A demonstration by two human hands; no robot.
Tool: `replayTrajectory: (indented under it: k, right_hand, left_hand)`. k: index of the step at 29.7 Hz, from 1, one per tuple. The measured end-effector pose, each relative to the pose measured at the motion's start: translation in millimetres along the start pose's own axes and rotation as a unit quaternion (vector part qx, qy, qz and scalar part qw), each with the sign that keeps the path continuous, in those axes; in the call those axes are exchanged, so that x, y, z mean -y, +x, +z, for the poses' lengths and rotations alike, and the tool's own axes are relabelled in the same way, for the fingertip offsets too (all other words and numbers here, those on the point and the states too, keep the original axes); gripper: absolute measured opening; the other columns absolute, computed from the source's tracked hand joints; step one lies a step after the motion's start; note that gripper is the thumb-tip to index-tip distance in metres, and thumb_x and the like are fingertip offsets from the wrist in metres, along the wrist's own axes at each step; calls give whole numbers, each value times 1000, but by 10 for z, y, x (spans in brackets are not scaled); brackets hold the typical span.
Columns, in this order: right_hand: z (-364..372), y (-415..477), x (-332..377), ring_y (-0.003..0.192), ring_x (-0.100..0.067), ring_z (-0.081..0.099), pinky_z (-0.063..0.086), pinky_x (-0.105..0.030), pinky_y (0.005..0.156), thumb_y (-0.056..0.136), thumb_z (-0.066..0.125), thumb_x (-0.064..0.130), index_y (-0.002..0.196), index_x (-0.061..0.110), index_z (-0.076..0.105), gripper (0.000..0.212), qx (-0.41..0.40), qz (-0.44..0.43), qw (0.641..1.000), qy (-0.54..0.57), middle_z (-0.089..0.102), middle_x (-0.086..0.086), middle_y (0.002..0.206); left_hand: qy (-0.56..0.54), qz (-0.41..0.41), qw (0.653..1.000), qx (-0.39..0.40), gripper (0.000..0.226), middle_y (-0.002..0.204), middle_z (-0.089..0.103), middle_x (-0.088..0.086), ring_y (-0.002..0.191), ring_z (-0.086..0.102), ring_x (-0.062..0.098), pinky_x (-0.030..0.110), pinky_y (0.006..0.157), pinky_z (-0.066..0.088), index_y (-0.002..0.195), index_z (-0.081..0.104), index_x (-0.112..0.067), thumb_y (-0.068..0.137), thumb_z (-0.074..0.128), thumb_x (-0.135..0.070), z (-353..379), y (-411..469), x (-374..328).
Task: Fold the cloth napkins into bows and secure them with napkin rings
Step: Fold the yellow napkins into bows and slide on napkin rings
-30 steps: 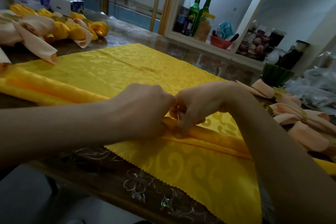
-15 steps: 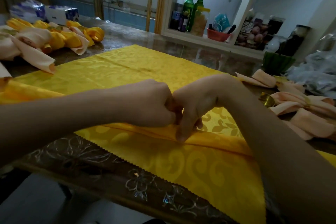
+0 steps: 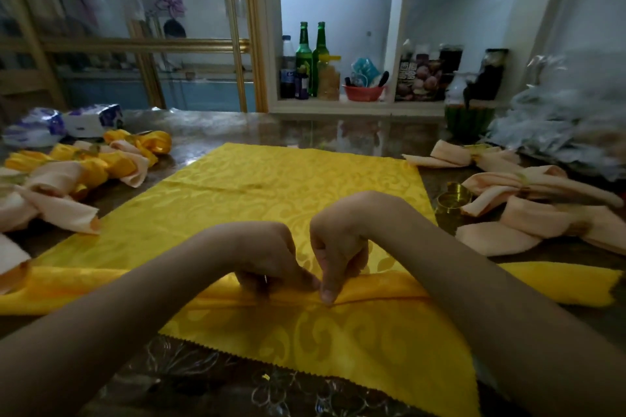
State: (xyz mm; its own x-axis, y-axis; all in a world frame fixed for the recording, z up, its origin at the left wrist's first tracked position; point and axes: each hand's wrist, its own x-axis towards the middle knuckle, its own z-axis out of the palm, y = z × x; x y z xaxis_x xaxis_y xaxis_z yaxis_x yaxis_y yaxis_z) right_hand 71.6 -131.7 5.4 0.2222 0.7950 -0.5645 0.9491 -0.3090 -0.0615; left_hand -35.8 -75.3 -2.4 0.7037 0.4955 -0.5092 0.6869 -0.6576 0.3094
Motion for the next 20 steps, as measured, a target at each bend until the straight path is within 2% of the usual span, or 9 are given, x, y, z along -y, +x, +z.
replayTrajectory:
  k: [3,5,7,9,12,15,17,20]
  right_hand:
    - [86,-115,-104,60,-10,54,44,-19,52,77,72,44,93,11,66,37,-38,-4,999,-3,58,4,68]
    - [202,-172,-207,61,-12,48,38,-22,52,84,66,37,81,16,61,21,-97,-36,995,14,53,4,68]
    - [348,-272,-314,64,-9,45,35,-23,55,87,63,33,73,21,53,21,-155,-70,983,71,50,5,71]
    - [453,-417,-418,65,-5,43,34,-20,56,87,62,39,81,21,54,22,-177,-77,975,105,48,8,73]
    - [506,-615,-584,69,-3,43,32,-18,58,85,61,48,91,25,54,25,-140,-35,985,96,46,12,78]
    - [520,-751,-765,73,-5,43,33,-20,62,83,61,50,82,32,51,21,-107,18,991,73,46,12,81]
    - [532,-849,-871,73,-7,44,35,-22,64,83,62,50,80,32,52,21,-98,51,990,84,48,10,81]
    - [533,-994,-982,74,-7,44,36,-23,65,84,63,47,80,28,54,21,-80,81,989,92,49,8,81]
  left_hand:
    - [34,23,999,-10,20,49,56,-5,33,51,5,10,37,33,74,57,-11,86,63,-26,59,5,-191]
    - [46,42,998,-26,24,42,54,-5,29,49,6,9,34,31,63,54,-11,84,60,-19,129,26,-284]
    - [41,45,998,-30,26,37,53,-6,28,49,6,9,33,31,60,52,-11,84,59,-19,160,26,-332]
    - [39,38,998,-23,25,40,54,-4,29,49,6,10,34,34,63,52,-11,86,57,-20,167,1,-345]
    - [50,37,997,-36,23,53,58,2,34,52,11,18,40,45,66,53,-8,87,51,-18,194,-23,-362]
    - [53,28,998,-34,30,56,58,7,43,53,18,25,50,49,65,52,-4,89,43,-18,199,-48,-394]
    - [27,13,1000,-7,28,59,57,8,43,55,19,22,49,47,70,51,-5,90,42,-21,150,-54,-401]
    - [-12,-10,999,38,33,54,61,4,45,62,17,17,49,46,82,51,-7,92,48,-39,78,-42,-374]
